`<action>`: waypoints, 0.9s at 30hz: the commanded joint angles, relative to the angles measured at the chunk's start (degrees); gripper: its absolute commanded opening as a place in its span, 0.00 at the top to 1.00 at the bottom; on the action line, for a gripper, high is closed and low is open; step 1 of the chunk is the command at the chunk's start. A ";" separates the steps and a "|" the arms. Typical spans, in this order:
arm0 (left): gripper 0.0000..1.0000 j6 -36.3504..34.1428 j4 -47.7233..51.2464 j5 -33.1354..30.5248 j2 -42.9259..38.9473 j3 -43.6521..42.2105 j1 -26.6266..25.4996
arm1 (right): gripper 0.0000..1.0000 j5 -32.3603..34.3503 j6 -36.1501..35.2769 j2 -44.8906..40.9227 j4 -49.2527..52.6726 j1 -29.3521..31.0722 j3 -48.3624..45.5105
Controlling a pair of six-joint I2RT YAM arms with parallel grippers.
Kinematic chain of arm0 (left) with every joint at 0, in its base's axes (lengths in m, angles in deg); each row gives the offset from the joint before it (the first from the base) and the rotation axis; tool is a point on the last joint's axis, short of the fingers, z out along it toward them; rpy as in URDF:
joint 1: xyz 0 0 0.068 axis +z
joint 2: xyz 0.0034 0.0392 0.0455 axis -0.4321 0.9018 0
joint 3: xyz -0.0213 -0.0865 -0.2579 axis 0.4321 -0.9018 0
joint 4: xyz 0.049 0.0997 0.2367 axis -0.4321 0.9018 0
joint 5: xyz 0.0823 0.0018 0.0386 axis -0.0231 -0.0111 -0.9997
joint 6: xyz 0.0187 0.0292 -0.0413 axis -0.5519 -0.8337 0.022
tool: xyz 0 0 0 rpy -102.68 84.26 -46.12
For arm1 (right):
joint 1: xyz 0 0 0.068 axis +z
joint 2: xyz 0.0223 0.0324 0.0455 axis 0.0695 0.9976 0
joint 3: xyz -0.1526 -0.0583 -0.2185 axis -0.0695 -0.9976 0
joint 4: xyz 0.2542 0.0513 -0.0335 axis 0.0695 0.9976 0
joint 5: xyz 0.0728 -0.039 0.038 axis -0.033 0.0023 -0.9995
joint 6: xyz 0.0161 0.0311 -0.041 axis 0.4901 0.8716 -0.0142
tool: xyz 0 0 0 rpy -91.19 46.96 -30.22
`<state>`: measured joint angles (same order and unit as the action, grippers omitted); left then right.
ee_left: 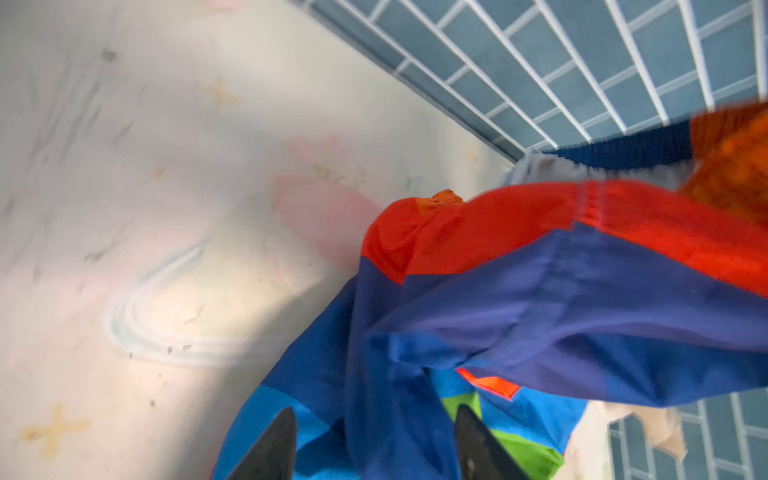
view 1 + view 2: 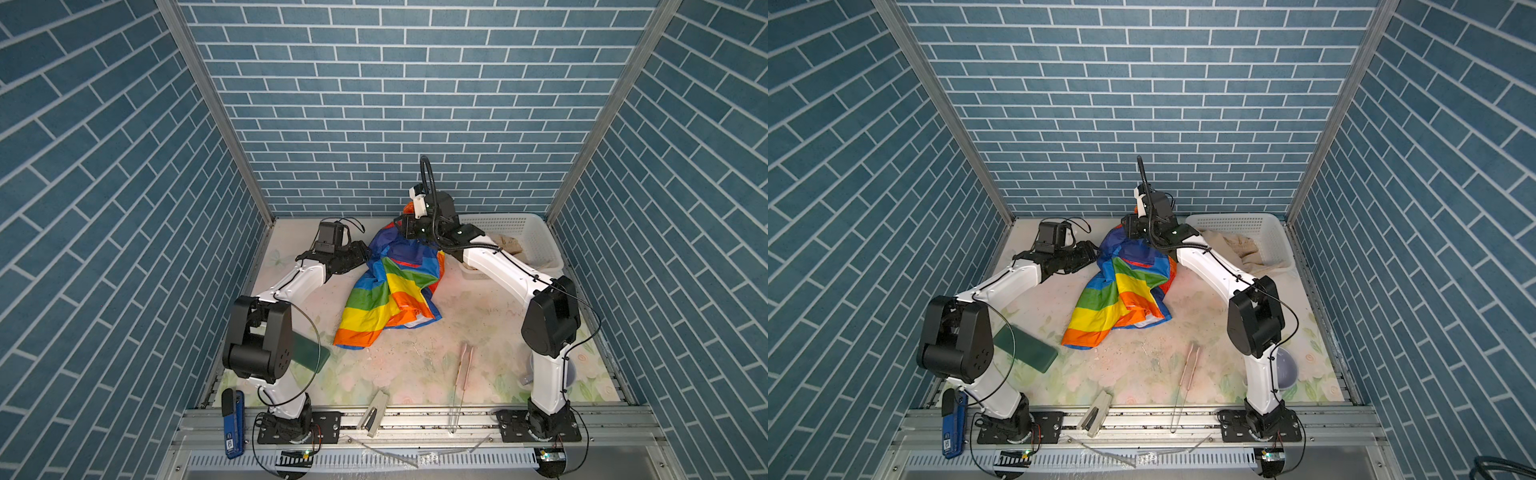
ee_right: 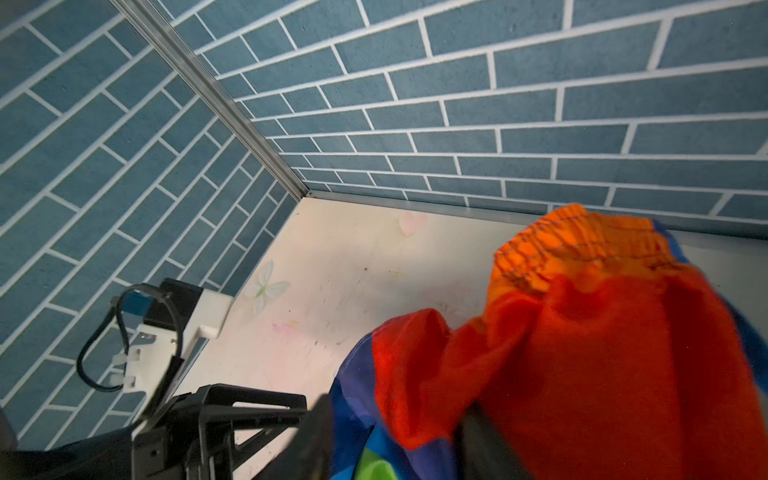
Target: Fold and stack the shorts
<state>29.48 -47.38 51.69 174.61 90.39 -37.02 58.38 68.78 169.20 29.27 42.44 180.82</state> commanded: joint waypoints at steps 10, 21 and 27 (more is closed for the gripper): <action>0.34 -0.63 5.66 -0.34 -0.86 9.71 0.35 | 0.23 7.26 -1.39 -19.86 7.88 -3.15 -25.40; 0.22 0.09 12.17 -2.19 -1.77 15.53 -1.04 | 0.12 -1.13 2.00 -17.11 9.25 -7.47 -32.54; 0.21 -0.94 13.90 -3.63 0.69 20.77 -5.60 | 0.12 -6.63 4.51 -6.46 10.70 -7.59 -25.04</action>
<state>29.74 -36.26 48.65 173.76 109.87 -41.00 55.80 70.61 158.63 38.34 34.72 151.42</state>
